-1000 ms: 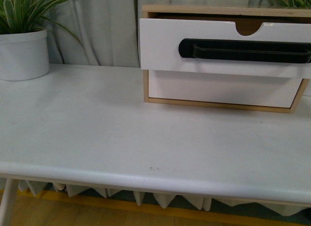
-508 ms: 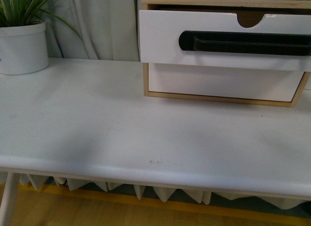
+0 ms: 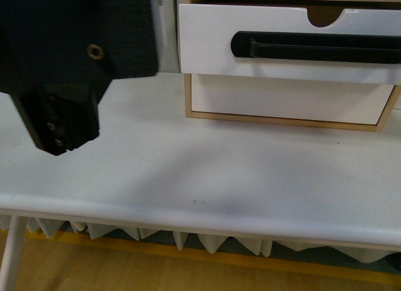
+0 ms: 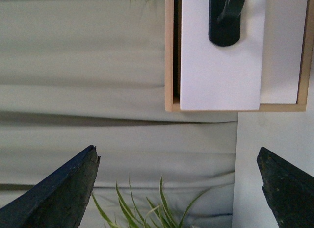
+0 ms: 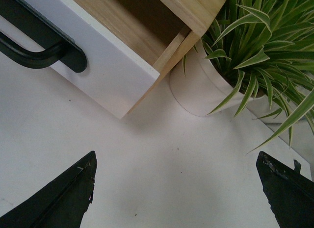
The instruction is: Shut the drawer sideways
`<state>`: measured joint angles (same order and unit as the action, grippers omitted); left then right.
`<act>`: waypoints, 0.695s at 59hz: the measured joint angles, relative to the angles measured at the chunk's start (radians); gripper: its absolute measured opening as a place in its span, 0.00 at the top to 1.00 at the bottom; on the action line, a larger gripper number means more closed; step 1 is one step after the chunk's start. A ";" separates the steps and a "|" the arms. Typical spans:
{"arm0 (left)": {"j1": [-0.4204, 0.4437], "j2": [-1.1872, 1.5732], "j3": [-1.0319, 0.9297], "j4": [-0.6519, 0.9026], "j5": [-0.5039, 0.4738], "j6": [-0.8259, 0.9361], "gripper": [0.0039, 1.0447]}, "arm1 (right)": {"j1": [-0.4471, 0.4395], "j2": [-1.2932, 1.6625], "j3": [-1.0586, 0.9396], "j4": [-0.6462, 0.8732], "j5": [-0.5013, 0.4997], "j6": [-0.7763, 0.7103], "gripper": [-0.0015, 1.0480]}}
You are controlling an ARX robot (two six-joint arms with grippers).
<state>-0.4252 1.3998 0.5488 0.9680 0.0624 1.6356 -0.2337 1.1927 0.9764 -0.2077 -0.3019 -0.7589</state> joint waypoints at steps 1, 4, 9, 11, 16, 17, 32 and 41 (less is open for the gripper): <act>-0.002 0.005 0.007 -0.002 0.000 0.003 0.06 | 0.000 0.004 0.005 -0.003 0.000 -0.003 0.09; -0.007 0.035 0.042 -0.011 -0.005 0.011 0.06 | 0.002 0.026 0.028 -0.014 0.000 -0.019 0.09; -0.015 0.081 0.100 -0.026 -0.019 0.014 0.06 | 0.008 0.055 0.055 -0.027 0.001 -0.037 0.09; -0.020 0.109 0.135 -0.032 -0.027 0.014 0.06 | 0.014 0.072 0.065 -0.029 0.003 -0.046 0.09; -0.029 0.164 0.198 -0.047 -0.041 0.015 0.06 | 0.029 0.105 0.084 -0.034 0.006 -0.058 0.09; -0.030 0.179 0.213 -0.051 -0.042 0.015 0.06 | 0.033 0.111 0.089 -0.035 0.007 -0.060 0.09; -0.035 0.262 0.326 -0.082 -0.043 0.013 0.06 | 0.072 0.199 0.170 -0.066 0.013 -0.079 0.09; -0.035 0.286 0.360 -0.098 -0.040 0.013 0.06 | 0.088 0.240 0.202 -0.068 0.020 -0.083 0.09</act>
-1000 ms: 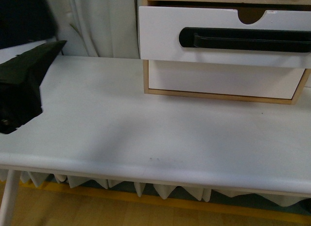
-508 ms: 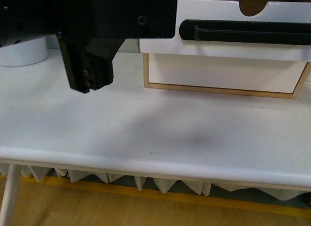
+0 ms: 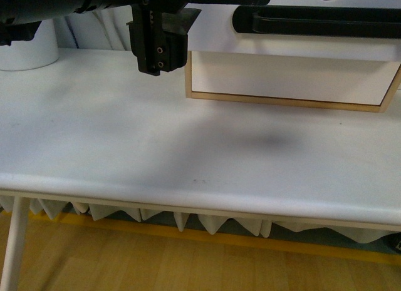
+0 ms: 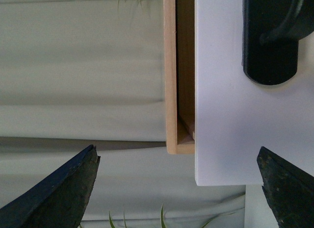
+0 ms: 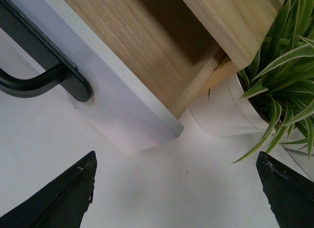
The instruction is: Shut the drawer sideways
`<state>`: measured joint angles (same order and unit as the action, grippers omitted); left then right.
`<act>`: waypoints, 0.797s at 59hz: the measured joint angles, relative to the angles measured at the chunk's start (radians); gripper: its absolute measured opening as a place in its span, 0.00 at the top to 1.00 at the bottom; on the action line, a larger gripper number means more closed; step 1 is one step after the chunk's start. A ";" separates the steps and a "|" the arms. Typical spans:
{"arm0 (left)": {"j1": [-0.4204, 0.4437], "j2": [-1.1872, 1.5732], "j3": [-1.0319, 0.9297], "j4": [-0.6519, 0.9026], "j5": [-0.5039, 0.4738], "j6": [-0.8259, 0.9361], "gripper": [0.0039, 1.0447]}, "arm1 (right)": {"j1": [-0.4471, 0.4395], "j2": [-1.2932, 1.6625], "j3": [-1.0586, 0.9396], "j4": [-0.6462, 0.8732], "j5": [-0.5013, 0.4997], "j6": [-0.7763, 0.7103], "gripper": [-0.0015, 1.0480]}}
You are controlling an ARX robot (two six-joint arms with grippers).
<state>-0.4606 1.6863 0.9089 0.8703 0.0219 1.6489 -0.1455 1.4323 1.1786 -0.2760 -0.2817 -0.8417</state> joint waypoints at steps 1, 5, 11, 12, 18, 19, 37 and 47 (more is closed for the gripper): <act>0.000 0.004 0.005 -0.003 0.000 0.000 0.06 | 0.001 0.002 0.002 0.000 0.000 0.000 0.09; -0.001 0.012 0.019 -0.009 0.001 0.001 0.06 | 0.006 0.016 0.008 0.006 0.004 0.000 0.09; -0.001 0.025 0.043 -0.019 0.005 0.005 0.06 | 0.013 0.032 0.020 0.011 0.010 0.000 0.09; -0.001 0.027 0.048 -0.021 0.005 0.005 0.06 | 0.015 0.035 0.023 0.014 0.011 0.000 0.09; -0.001 0.038 0.067 -0.029 0.005 0.007 0.06 | 0.020 0.051 0.037 0.030 0.016 0.002 0.09; -0.001 0.039 0.069 -0.030 0.005 0.008 0.06 | 0.021 0.056 0.039 0.037 0.019 0.002 0.09; 0.005 0.116 0.171 -0.050 -0.004 0.019 0.06 | 0.048 0.145 0.082 0.132 0.054 0.037 0.09; 0.015 0.211 0.280 -0.058 -0.034 0.026 0.06 | 0.057 0.206 0.120 0.193 0.075 0.074 0.09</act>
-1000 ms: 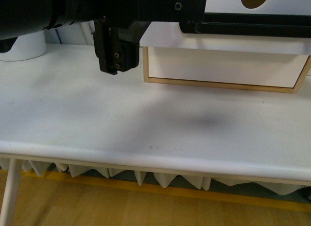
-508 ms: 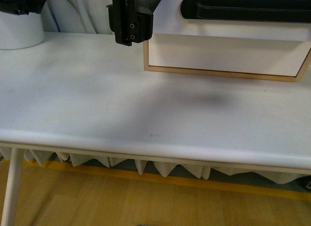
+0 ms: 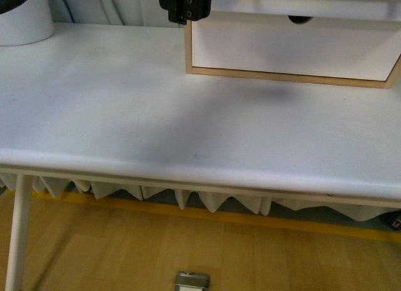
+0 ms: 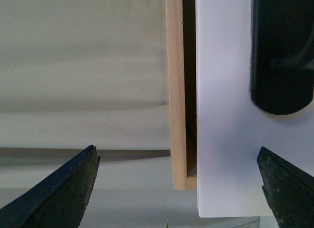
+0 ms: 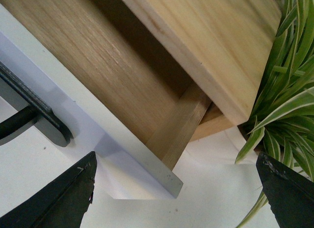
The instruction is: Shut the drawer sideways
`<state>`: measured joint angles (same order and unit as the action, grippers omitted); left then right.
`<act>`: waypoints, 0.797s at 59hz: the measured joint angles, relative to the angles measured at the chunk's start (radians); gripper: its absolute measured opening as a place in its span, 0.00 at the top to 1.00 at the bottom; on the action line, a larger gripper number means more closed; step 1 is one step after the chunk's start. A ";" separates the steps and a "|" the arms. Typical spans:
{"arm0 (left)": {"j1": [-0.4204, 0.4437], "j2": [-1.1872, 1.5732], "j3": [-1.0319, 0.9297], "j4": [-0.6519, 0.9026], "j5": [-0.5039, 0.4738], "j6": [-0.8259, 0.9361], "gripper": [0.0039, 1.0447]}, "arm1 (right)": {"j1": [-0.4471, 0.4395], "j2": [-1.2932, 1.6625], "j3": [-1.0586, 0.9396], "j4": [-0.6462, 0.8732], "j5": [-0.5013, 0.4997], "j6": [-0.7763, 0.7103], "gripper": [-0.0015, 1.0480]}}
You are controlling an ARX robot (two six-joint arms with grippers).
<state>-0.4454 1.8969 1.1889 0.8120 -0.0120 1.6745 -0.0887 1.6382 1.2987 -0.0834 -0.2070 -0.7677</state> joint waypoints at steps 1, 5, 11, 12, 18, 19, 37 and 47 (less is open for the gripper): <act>0.000 0.007 0.008 -0.002 -0.002 0.000 0.06 | 0.001 0.011 0.007 0.009 0.002 0.006 0.09; 0.002 0.044 0.058 -0.012 -0.008 0.000 0.06 | 0.003 0.037 0.027 0.031 0.013 0.019 0.09; 0.003 0.093 0.127 -0.025 -0.014 0.000 0.06 | 0.006 0.085 0.060 0.071 0.035 0.044 0.09; 0.004 0.100 0.136 -0.026 -0.015 0.000 0.06 | 0.006 0.091 0.064 0.075 0.037 0.047 0.09; 0.004 0.152 0.208 -0.034 -0.018 -0.005 0.06 | 0.010 0.136 0.098 0.109 0.058 0.073 0.09; 0.004 0.159 0.215 -0.037 -0.014 -0.007 0.06 | 0.010 0.140 0.101 0.112 0.056 0.075 0.09; -0.009 0.203 0.288 -0.059 -0.036 -0.023 0.06 | 0.020 0.180 0.109 0.156 0.058 0.117 0.09; -0.008 0.179 0.237 -0.019 -0.035 -0.039 0.06 | 0.017 0.147 0.063 0.174 0.046 0.139 0.09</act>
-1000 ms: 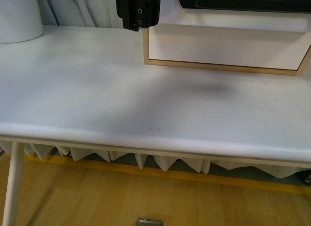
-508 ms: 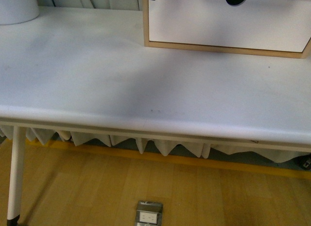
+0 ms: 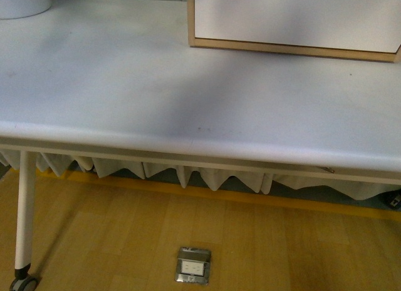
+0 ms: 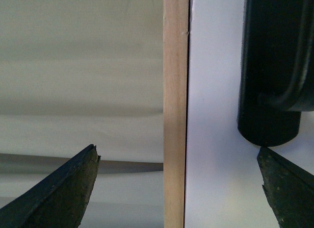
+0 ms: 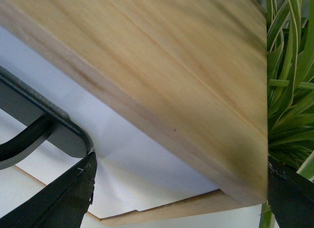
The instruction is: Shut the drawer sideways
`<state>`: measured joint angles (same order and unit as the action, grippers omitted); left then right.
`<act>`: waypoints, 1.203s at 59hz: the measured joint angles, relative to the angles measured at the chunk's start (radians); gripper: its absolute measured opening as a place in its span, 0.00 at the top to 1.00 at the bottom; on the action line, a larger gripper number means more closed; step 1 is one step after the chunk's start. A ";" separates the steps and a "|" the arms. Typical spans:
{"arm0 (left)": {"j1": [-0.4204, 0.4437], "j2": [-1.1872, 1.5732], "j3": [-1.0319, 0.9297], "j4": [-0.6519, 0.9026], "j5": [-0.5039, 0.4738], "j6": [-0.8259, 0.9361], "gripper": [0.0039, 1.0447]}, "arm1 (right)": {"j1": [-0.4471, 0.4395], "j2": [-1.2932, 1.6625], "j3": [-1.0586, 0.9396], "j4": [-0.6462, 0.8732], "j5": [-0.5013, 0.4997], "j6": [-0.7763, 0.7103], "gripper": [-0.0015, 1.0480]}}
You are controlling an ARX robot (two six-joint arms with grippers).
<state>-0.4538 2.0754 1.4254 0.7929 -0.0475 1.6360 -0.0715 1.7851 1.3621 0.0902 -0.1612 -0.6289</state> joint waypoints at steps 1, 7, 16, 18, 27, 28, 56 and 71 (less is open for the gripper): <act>0.000 -0.007 -0.016 0.008 -0.003 -0.005 0.06 | 0.000 -0.005 -0.006 0.001 -0.003 0.003 0.09; 0.006 -0.051 -0.092 0.034 -0.016 -0.032 0.06 | -0.006 -0.054 -0.064 0.012 -0.022 0.018 0.09; 0.014 -0.171 -0.229 0.060 -0.068 -0.117 0.06 | -0.029 -0.194 -0.192 0.031 -0.051 0.039 0.09; 0.015 -0.208 -0.264 0.066 -0.083 -0.141 0.06 | -0.035 -0.233 -0.223 0.037 -0.058 0.046 0.09; 0.019 -0.386 -0.446 0.073 -0.167 -0.313 0.06 | -0.058 -0.430 -0.392 0.069 -0.079 0.090 0.09; 0.019 -0.412 -0.476 0.077 -0.177 -0.331 0.06 | -0.060 -0.445 -0.406 0.071 -0.079 0.092 0.09; 0.087 -1.226 -1.195 -0.240 -0.437 -0.819 0.06 | -0.069 -1.254 -1.036 0.039 0.129 0.316 0.09; 0.099 -1.328 -1.220 -0.334 -0.447 -0.901 0.06 | -0.069 -1.349 -1.073 0.031 0.146 0.396 0.09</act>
<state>-0.3550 0.7479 0.2054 0.4587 -0.4946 0.7353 -0.1406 0.4362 0.2886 0.1211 -0.0147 -0.2333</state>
